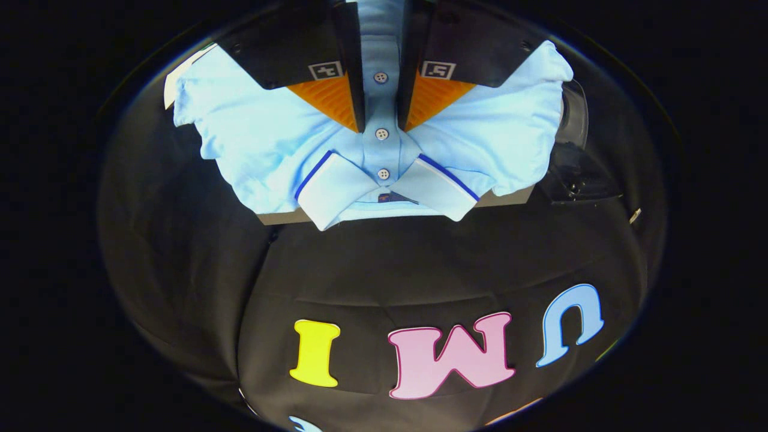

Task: Put the clothes into the washing machine and then close the washing machine lid.

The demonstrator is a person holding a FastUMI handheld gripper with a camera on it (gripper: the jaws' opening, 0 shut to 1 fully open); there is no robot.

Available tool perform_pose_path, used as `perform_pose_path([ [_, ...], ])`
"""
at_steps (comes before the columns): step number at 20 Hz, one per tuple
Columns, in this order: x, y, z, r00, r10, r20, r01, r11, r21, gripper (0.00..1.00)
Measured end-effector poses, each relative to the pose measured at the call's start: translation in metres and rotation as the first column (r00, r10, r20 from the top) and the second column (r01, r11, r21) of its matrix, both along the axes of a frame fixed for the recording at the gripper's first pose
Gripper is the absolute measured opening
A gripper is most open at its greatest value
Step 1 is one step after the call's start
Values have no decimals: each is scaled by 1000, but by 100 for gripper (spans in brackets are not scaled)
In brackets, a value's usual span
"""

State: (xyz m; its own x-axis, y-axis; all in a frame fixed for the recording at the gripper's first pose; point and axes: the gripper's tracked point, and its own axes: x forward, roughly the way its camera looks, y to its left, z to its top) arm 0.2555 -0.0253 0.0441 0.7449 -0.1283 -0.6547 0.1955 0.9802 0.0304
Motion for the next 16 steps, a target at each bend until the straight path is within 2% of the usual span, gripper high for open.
perform_pose_path([
  [3,1,3,0,1000,5,10,-5,1000,12,33],
  [4,2,0,0,999,41,10,-40,999,-9,21],
  [5,0,0,2,999,31,19,-31,1000,1,8],
  [8,-2,2,3,998,12,60,-13,1000,19,8],
  [12,-4,3,11,993,-1,117,3,1000,-21,8],
  [16,-11,10,35,982,-28,188,29,1000,-5,8],
])
